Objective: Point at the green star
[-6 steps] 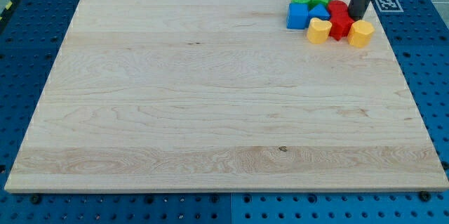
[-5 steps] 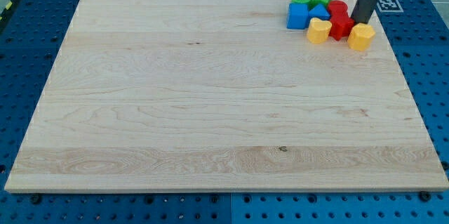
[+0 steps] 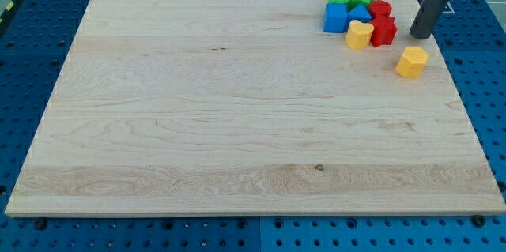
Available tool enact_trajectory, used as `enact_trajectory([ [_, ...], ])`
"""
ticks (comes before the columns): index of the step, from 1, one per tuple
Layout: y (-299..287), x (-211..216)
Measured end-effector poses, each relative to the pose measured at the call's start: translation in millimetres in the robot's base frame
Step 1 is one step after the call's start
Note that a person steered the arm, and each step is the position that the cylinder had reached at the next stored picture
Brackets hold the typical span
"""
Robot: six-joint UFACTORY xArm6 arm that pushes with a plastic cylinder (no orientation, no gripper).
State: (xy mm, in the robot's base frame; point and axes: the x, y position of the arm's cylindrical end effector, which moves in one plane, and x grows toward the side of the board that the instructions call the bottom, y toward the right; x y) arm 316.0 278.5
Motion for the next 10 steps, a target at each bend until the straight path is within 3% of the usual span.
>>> enact_trajectory([
  [2, -6.7, -93.1],
  [3, -28.1, -109.3],
  [4, -29.9, -111.3],
  [7, -29.9, -43.9],
  [10, -32.4, -103.8],
])
